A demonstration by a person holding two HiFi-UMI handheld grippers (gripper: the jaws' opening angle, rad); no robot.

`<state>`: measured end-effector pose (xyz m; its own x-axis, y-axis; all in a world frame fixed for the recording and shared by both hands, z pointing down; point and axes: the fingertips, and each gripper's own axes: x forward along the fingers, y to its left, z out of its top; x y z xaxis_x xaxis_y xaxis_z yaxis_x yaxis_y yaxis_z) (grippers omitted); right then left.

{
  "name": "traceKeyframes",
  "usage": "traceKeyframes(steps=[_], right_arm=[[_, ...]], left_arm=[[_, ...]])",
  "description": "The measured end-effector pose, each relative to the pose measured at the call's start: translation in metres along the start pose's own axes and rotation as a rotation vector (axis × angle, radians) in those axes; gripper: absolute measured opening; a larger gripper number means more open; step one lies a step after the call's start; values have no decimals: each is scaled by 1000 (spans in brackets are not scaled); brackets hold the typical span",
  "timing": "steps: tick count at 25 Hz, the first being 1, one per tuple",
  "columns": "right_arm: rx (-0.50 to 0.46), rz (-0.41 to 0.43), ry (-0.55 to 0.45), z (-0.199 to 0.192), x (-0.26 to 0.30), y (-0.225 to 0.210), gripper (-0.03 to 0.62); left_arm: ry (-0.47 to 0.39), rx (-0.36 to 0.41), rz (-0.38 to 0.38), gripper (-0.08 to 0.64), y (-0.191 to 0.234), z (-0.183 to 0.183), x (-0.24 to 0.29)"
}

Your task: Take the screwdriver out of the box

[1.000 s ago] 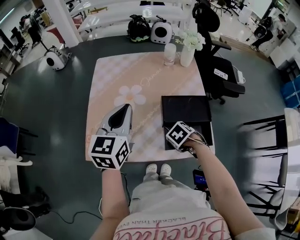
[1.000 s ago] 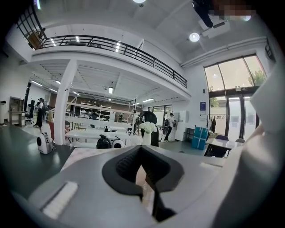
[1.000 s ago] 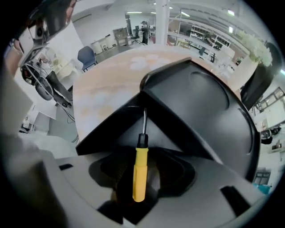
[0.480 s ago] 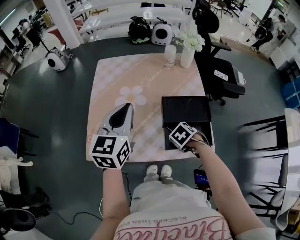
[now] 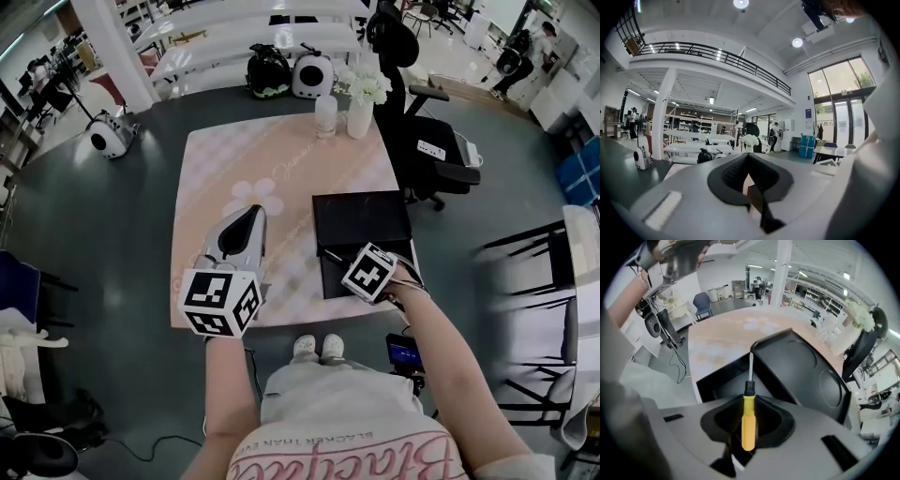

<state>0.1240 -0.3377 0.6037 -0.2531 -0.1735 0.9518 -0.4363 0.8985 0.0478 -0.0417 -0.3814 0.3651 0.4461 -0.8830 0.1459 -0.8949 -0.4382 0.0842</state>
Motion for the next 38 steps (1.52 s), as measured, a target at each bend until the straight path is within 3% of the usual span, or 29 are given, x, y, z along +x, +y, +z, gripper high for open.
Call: traceKeyframes(steps=[4, 9, 22, 31, 38], right_arm=[[-10, -34, -77, 12, -31, -5, 81], [57, -70, -207, 29, -78, -15, 81], [263, -272, -578, 41, -208, -54, 81], [317, -366, -720, 35, -259, -56, 81], [353, -504, -864, 32, -312, -61, 81]], left_arm=[[-24, 19, -21, 9, -10, 12, 3], [-48, 44, -48, 9, -25, 26, 5], [-171, 103, -83, 9, -55, 71, 7], [-236, 101, -87, 9, -63, 89, 9], [-306, 101, -82, 9, -72, 113, 6]])
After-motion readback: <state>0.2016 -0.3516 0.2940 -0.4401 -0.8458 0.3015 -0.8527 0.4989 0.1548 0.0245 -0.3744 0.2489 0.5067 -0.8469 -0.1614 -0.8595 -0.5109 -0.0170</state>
